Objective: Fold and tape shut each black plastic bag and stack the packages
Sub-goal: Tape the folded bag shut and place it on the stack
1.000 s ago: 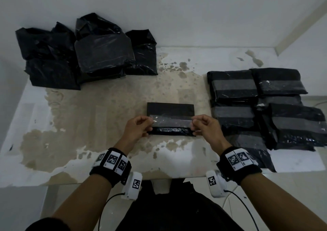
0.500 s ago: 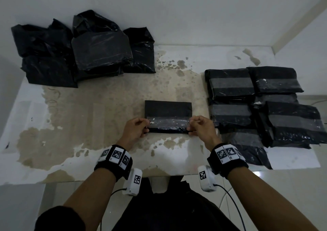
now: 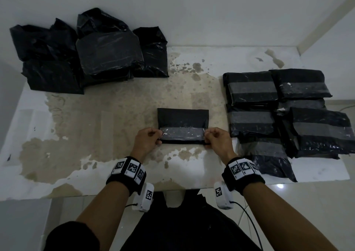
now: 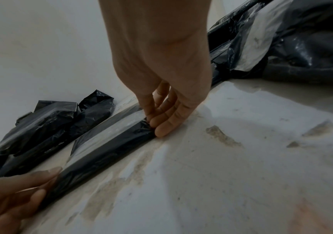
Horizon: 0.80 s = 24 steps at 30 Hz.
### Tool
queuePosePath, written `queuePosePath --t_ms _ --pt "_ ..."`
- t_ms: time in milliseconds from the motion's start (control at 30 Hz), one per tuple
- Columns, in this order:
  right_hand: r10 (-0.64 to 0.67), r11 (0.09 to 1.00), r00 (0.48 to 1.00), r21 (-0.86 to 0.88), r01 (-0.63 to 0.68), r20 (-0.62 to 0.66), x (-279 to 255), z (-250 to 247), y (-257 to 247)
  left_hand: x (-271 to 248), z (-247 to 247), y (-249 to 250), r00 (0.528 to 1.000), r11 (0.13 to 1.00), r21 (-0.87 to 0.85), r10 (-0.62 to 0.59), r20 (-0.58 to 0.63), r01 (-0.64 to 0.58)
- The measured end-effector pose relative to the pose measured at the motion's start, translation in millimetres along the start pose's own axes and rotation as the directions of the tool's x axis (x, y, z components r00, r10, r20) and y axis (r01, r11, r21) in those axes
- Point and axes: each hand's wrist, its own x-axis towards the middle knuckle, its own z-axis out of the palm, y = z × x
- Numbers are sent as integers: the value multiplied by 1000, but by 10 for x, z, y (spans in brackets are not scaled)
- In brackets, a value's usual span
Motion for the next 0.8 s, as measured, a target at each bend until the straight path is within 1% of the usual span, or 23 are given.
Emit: queuePosePath --t_ms 133,267,400,467,667,733,800 --pt "-11 999 1000 -44 12 8 33 -7 41 33 11 -33 1000 999 29 28 -11 -28" --pt "-32 997 999 -67 33 5 33 -18 78 12 30 -58 995 993 83 91 -30 -89" --pt "-44 995 999 -85 45 21 36 -34 73 -25 67 -99 974 944 269 216 -64 -191" --pt "-39 996 999 -76 40 19 31 -46 64 -25 67 -130 963 923 311 261 -69 -228" --pt "-35 992 999 -122 34 -1 13 -98 108 -3 34 -190 949 897 374 295 -107 -237" --pt "-78 984 996 -166 69 -49 -28 -132 97 -48 3 -187 939 886 401 313 -141 -235" --pt "-200 944 974 -287 161 -110 -113 -168 40 -123 -19 -153 916 880 413 342 -212 -233"
